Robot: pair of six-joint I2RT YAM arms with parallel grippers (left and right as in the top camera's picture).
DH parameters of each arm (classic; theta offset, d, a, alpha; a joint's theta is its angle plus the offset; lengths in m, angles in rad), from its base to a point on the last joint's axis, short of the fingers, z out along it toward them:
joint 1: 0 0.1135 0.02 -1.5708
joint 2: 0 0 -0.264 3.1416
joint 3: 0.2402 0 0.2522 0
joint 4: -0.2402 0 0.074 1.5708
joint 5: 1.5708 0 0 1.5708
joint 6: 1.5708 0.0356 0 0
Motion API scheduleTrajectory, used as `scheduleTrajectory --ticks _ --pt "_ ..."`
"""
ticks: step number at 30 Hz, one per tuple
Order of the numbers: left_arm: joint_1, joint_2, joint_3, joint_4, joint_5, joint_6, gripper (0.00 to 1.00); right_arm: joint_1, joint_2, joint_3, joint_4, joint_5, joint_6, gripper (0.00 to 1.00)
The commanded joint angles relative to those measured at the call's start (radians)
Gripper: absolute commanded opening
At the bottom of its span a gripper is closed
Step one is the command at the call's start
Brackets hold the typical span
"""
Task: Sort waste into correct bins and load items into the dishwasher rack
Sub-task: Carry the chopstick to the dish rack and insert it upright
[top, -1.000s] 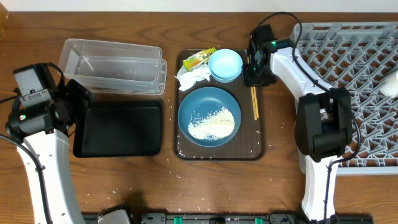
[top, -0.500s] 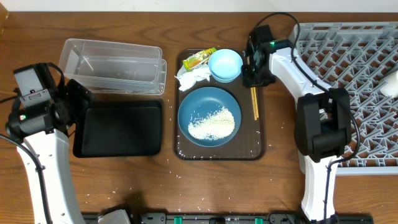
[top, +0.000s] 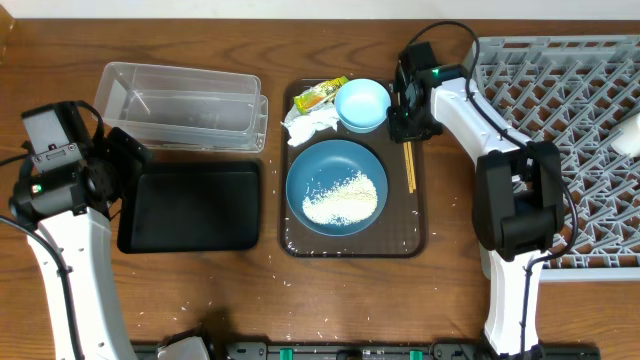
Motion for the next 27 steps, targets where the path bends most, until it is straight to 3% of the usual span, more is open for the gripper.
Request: scheduleTrajectory --ticks 1,14,19,21,27 --pt "0.003 0.004 0.021 -0.003 -0.008 -0.001 0.95 0.018 0.027 -0.010 0.002 0.015 -0.014 0.25" --pt "0.003 0.004 0.021 -0.003 -0.008 -0.001 0.95 0.048 0.027 -0.117 0.085 0.014 -0.014 0.25" --pt "0.003 0.004 0.021 -0.003 -0.008 -0.001 0.96 0.061 0.026 -0.117 0.084 0.015 -0.011 0.17" --pt "0.003 0.004 0.021 -0.003 -0.008 -0.001 0.95 0.060 0.026 -0.116 0.078 0.015 0.018 0.01" --pt "0.003 0.004 0.021 -0.003 -0.008 -0.001 0.95 0.047 0.016 -0.061 -0.002 0.013 0.070 0.01"
